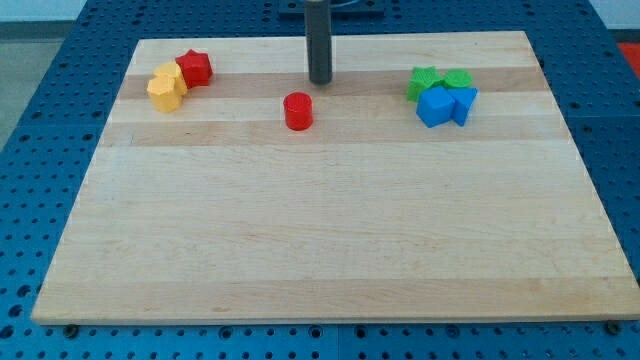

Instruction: Push the red star towards the center of the board

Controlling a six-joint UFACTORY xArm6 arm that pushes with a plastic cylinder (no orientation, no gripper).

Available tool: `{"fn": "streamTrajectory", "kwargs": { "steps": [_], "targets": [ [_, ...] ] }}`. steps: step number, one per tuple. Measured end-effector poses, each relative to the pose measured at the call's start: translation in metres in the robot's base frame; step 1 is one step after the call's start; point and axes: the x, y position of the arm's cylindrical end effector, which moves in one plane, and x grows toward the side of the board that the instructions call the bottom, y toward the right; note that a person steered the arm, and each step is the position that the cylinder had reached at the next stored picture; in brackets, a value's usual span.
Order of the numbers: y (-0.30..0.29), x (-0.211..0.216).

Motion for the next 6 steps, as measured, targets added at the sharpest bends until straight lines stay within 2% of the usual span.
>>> {"fn": "streamTrajectory", "kwargs": {
  "steps": [1, 3, 4, 5, 6],
  "targets": [
    [-0.042, -0.064],
    [-0.206, -0.063],
    [-0.188, -0.002],
    [-0.141, 0.049],
    [-0.117, 0.082]
  ]
}}
